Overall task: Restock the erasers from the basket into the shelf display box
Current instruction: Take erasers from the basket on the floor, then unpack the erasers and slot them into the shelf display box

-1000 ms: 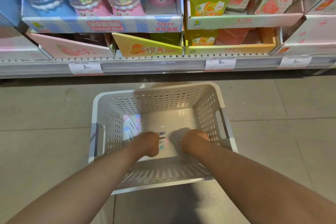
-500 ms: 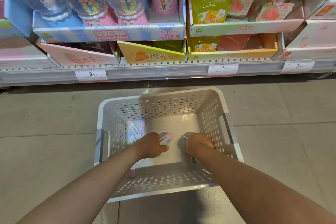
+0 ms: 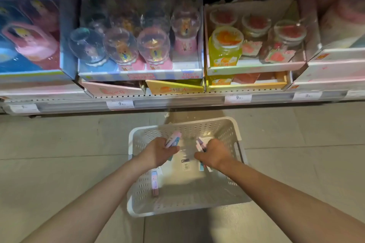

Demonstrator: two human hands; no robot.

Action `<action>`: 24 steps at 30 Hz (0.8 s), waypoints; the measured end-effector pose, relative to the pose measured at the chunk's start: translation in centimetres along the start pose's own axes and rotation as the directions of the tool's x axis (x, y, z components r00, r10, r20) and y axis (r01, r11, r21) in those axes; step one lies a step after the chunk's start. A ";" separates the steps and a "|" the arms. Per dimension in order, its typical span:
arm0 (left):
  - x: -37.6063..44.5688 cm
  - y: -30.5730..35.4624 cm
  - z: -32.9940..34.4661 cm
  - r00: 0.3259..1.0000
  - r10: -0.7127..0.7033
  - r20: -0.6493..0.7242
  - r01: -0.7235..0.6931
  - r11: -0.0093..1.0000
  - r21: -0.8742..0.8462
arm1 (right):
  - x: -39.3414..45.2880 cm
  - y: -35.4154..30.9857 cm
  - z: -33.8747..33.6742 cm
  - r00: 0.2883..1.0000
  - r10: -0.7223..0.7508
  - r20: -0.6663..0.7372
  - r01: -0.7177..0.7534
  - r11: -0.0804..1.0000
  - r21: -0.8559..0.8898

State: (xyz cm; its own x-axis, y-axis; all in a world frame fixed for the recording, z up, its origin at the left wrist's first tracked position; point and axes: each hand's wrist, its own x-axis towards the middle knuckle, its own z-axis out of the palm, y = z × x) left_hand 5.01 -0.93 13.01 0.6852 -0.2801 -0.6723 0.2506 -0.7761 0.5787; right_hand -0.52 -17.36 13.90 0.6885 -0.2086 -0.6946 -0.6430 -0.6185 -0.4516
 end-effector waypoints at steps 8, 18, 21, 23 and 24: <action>-14.9 11.5 -9.9 0.994 0.105 0.008 -0.098 0.949 -0.299 | -15.5 -8.5 -12.2 0.976 -0.215 -0.045 0.219 0.963 0.158; -39.0 29.9 -23.7 0.933 0.357 -0.049 -0.337 0.814 -0.473 | -39.8 -24.2 -28.9 0.847 -0.502 -0.175 0.531 0.796 0.291; -45.8 34.8 -27.7 0.917 0.391 -0.084 -0.373 0.760 -0.532 | -46.4 -28.5 -33.4 0.789 -0.573 -0.223 0.614 0.720 0.322; -50.1 37.8 -30.2 0.904 0.408 -0.129 -0.411 0.746 -0.524 | -50.5 -31.2 -36.2 0.747 -0.615 -0.251 0.664 0.672 0.329; -52.1 39.2 -31.4 0.888 0.432 -0.155 -0.448 0.743 -0.498 | -52.5 -32.5 -37.6 0.724 -0.637 -0.263 0.688 0.648 0.326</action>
State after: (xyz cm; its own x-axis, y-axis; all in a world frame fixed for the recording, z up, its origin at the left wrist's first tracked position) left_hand 0.65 1.00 85.19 0.8229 -0.4969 -0.2755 0.2194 -0.1694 0.9608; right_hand -3.17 -14.80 86.11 0.9967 0.0439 -0.0682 -0.0522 -0.2974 -0.9533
